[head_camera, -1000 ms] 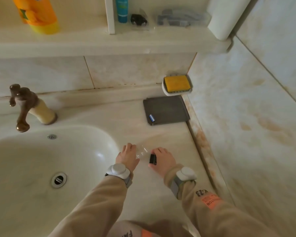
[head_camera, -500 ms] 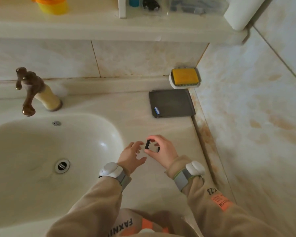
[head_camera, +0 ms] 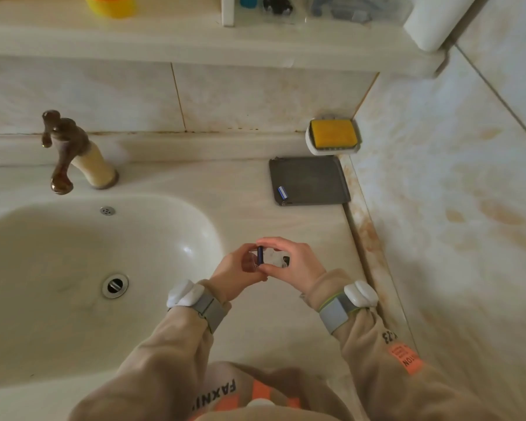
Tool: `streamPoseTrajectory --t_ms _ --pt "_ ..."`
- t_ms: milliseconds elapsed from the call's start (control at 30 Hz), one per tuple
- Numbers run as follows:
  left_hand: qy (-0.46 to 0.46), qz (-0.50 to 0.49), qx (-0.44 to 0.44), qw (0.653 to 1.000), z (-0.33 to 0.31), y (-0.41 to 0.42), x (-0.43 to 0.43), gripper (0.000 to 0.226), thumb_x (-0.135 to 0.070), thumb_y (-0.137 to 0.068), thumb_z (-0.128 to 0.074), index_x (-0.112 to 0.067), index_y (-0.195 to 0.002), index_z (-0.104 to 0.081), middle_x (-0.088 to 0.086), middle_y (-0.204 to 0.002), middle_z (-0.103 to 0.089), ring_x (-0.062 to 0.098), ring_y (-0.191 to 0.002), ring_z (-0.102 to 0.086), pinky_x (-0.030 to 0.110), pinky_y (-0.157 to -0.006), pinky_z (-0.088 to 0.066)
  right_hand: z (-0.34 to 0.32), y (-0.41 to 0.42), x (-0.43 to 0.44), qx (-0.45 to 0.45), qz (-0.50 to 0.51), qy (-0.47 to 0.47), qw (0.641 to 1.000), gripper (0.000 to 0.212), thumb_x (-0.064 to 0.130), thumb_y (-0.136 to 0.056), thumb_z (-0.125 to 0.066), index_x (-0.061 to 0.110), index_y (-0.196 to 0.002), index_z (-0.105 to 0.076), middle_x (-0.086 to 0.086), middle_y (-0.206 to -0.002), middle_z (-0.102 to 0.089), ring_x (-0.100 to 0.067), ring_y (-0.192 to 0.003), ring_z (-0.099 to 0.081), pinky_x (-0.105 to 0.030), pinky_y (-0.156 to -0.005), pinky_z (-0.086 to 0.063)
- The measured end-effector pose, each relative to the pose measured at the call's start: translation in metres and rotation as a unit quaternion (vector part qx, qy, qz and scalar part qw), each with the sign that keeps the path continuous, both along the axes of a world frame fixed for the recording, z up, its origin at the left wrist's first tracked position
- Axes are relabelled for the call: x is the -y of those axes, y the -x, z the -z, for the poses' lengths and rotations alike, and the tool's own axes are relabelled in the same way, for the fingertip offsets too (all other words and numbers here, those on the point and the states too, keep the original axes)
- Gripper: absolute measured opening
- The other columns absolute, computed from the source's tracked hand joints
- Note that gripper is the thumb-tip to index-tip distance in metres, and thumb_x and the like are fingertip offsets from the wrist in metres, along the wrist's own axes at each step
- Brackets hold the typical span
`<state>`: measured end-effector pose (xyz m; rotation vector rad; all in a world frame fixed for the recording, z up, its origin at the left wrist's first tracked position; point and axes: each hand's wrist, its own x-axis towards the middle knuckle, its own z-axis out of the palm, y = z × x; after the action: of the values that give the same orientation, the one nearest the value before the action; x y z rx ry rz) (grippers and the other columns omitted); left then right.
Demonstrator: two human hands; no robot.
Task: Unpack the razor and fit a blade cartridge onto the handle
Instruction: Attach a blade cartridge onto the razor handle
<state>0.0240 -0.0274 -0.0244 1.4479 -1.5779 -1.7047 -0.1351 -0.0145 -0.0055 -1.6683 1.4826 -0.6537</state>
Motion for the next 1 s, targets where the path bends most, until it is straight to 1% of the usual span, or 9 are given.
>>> streamPoseTrajectory --t_ms 33,133,200,400,467,633,733,900,1000 --pt "-0.016 0.003 -0.018 1.000 -0.001 0.000 0.000 0.051 -0.007 -0.074 -0.067 -0.016 -0.120 -0.050 0.001 -0.083 -0.069 0.013 -0.080 -0.069 0.023 -0.082 -0.052 -0.002 0.002 0.001 -0.006 -0.009 0.001 1.000 0.044 0.014 -0.072 -0.076 0.016 -0.114 -0.063 0.009 -0.112 -0.065 0.008 -0.103 -0.056 -0.004 -0.092 -0.037" --pt "-0.048 0.006 -0.068 0.996 -0.007 -0.001 0.001 0.049 -0.007 -0.076 -0.069 -0.018 -0.119 -0.049 -0.002 -0.081 -0.071 0.012 -0.081 -0.070 0.025 -0.085 -0.052 -0.008 0.007 0.001 -0.016 -0.020 0.005 1.000 0.042 0.012 -0.073 -0.074 0.016 -0.113 -0.063 0.014 -0.107 -0.062 0.023 -0.094 -0.050 0.000 -0.087 -0.035" --pt "-0.070 0.006 -0.103 0.992 -0.010 -0.001 0.002 0.050 -0.001 -0.076 -0.068 -0.016 -0.120 -0.049 0.000 -0.083 -0.071 0.013 -0.080 -0.070 0.026 -0.085 -0.054 -0.010 0.010 0.002 -0.024 -0.023 0.011 0.999 0.041 0.012 -0.072 -0.074 0.016 -0.112 -0.064 0.014 -0.105 -0.061 0.025 -0.091 -0.049 0.001 -0.085 -0.035" --pt "-0.101 0.012 -0.149 0.984 -0.018 -0.002 0.001 0.046 0.006 -0.078 -0.063 -0.016 -0.117 -0.051 0.009 -0.090 -0.069 0.012 -0.076 -0.070 0.021 -0.072 -0.056 -0.011 0.014 0.003 -0.041 -0.036 0.040 0.998 0.038 0.015 -0.069 -0.073 0.019 -0.106 -0.064 0.006 -0.103 -0.063 -0.003 -0.096 -0.057 -0.020 -0.089 -0.047" --pt "-0.112 0.018 -0.149 0.982 -0.017 -0.001 0.002 0.046 0.004 -0.079 -0.063 -0.018 -0.117 -0.052 0.010 -0.093 -0.068 0.013 -0.078 -0.070 0.022 -0.073 -0.055 -0.013 0.014 0.003 -0.053 -0.042 0.047 0.997 0.038 0.015 -0.068 -0.073 0.018 -0.105 -0.064 0.002 -0.104 -0.064 -0.002 -0.096 -0.055 -0.019 -0.087 -0.047" --pt "-0.164 0.022 -0.184 0.969 -0.018 -0.003 0.005 0.043 0.006 -0.082 -0.059 -0.019 -0.116 -0.051 0.012 -0.095 -0.067 0.017 -0.080 -0.069 0.027 -0.081 -0.057 -0.018 0.012 0.000 -0.074 -0.029 0.077 0.994 0.030 0.020 -0.070 -0.072 0.018 -0.098 -0.062 0.004 -0.097 -0.066 0.009 -0.088 -0.051 -0.017 -0.083 -0.045" --pt "-0.172 0.031 -0.189 0.966 -0.021 -0.005 0.008 0.044 0.006 -0.083 -0.057 -0.019 -0.118 -0.049 0.013 -0.097 -0.067 0.017 -0.081 -0.069 0.027 -0.083 -0.056 -0.019 0.010 -0.002 -0.076 -0.018 0.084 0.993 0.032 0.022 -0.071 -0.071 0.019 -0.101 -0.061 0.006 -0.099 -0.067 0.003 -0.089 -0.052 -0.018 -0.084 -0.045" --pt "-0.185 0.047 -0.215 0.958 -0.021 -0.008 0.009 0.052 -0.005 -0.073 -0.063 -0.019 -0.121 -0.050 0.020 -0.109 -0.064 0.024 -0.092 -0.067 0.028 -0.084 -0.055 -0.020 0.009 -0.004 -0.084 -0.031 0.101 0.991 0.038 0.026 -0.074 -0.069 0.023 -0.112 -0.063 0.006 -0.107 -0.068 -0.002 -0.103 -0.053 -0.008 -0.088 -0.037" --pt "-0.190 0.050 -0.221 0.955 -0.020 -0.008 0.009 0.051 -0.004 -0.071 -0.061 -0.019 -0.119 -0.050 0.017 -0.105 -0.065 0.021 -0.088 -0.069 0.027 -0.085 -0.055 -0.021 0.012 -0.002 -0.107 -0.052 0.082 0.990 0.040 0.025 -0.075 -0.069 0.022 -0.114 -0.063 0.004 -0.109 -0.069 -0.004 -0.102 -0.054 -0.007 -0.087 -0.035"
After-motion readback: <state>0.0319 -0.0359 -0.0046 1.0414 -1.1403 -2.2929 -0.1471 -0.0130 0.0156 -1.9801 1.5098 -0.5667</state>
